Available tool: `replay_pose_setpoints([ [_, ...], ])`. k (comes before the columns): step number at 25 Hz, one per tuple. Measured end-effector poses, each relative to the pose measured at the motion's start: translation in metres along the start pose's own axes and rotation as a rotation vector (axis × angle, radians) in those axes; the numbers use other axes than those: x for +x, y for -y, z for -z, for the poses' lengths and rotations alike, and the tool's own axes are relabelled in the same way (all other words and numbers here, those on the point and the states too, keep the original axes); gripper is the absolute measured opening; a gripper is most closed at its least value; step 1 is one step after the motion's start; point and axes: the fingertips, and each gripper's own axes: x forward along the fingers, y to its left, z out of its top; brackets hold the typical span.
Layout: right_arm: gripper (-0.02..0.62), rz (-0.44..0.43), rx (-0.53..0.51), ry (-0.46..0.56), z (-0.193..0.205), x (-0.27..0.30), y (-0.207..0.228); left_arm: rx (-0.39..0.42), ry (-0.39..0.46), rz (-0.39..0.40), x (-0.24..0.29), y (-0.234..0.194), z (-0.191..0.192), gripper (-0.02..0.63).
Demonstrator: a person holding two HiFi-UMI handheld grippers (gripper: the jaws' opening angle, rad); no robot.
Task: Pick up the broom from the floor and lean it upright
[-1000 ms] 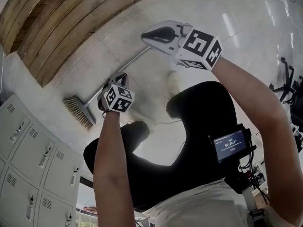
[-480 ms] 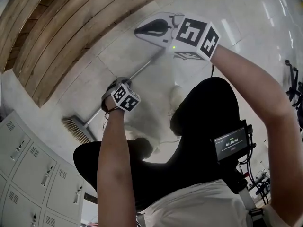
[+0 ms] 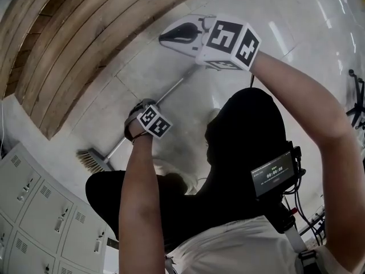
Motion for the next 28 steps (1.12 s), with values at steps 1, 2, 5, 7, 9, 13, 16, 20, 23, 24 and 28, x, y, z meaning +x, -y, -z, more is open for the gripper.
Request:
replay_pose_setpoints([
  [1, 0.017, 0.006, 0.004, 0.0, 0.001, -0.002, 0.001, 0.002, -0.004, 0.007, 0.0, 0.0, 0.0, 0.086],
  [2, 0.017, 0.014, 0.009, 0.003, 0.001, -0.004, 0.003, -0.005, -0.007, 0.014, 0.0, 0.0, 0.0, 0.081],
  [5, 0.017, 0.041, 0.022, 0.024, -0.006, -0.013, 0.011, -0.049, 0.005, 0.024, -0.008, -0.004, -0.001, 0.075],
  [7, 0.017, 0.063, 0.038, 0.035, -0.012, -0.022, 0.014, -0.071, 0.029, 0.021, -0.023, -0.006, -0.003, 0.072],
  [9, 0.017, 0.086, 0.069, 0.041, -0.022, -0.032, 0.013, -0.084, 0.06, 0.01, -0.045, -0.006, -0.004, 0.072],
  [13, 0.017, 0.081, 0.081, 0.051, -0.061, -0.055, -0.013, -0.104, 0.114, -0.036, -0.103, -0.008, 0.003, 0.071],
  [16, 0.017, 0.051, 0.041, 0.075, -0.108, -0.08, -0.04, -0.123, 0.155, -0.063, -0.154, -0.004, 0.012, 0.071],
  [20, 0.017, 0.021, -0.027, 0.14, -0.186, -0.115, -0.074, -0.132, 0.226, -0.117, -0.223, -0.008, 0.03, 0.071],
  [23, 0.017, -0.001, -0.041, 0.176, -0.231, -0.135, -0.099, -0.167, 0.294, -0.172, -0.274, -0.013, 0.05, 0.071],
  [24, 0.017, -0.009, -0.042, 0.178, -0.242, -0.141, -0.107, -0.187, 0.315, -0.195, -0.292, -0.016, 0.057, 0.069],
  [28, 0.017, -0.067, -0.032, 0.173, -0.283, -0.16, -0.139, -0.292, 0.386, -0.292, -0.362, -0.029, 0.089, 0.069],
])
